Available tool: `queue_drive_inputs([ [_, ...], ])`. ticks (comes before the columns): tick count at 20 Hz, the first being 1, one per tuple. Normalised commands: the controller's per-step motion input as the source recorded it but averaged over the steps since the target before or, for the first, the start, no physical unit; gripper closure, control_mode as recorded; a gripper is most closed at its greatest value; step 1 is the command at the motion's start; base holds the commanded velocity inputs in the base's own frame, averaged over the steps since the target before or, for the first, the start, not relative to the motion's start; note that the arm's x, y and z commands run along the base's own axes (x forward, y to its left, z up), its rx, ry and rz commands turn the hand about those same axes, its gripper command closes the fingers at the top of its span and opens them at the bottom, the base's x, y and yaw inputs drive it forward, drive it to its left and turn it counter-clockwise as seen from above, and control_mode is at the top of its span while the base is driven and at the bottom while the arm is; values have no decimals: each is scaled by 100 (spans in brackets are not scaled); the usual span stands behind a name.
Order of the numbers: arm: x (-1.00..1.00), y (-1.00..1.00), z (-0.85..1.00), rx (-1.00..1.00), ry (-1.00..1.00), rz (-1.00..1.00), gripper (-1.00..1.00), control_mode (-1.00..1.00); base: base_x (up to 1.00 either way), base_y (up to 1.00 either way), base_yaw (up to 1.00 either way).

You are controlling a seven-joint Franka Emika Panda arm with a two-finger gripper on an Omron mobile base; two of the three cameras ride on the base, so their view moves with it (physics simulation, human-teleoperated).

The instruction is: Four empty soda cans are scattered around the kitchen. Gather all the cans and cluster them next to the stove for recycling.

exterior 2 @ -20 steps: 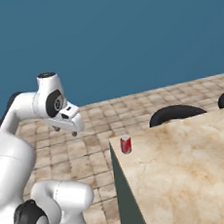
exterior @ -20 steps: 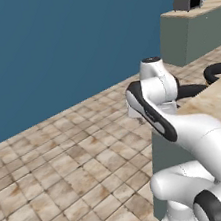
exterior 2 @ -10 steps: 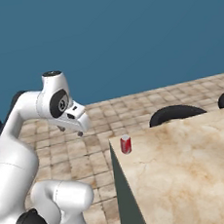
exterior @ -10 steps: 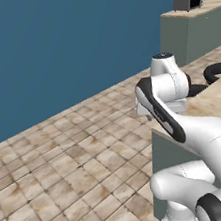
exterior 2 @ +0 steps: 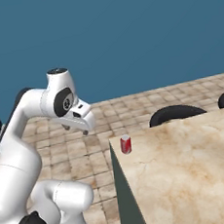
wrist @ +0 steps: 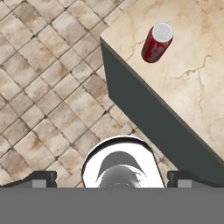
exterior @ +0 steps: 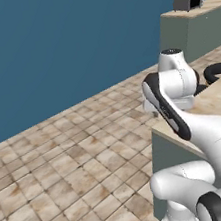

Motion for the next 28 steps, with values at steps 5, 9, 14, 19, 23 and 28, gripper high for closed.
queue_drive_inputs([
  [5,-2,-21,2,0,0,5,-100,-100,0,0,0],
  [9,0,-20,0,0,0,6,-100,-100,0,0,0],
  [14,0,-19,0,0,0,6,-100,-100,0,0,0],
  [19,0,-15,-1,0,-5,1,-100,-100,0,0,0],
  [23,0,-16,-4,0,-13,0,-100,-100,0,0,0],
  [28,1,-15,-11,0,-26,0,-100,-100,0,0,0],
])
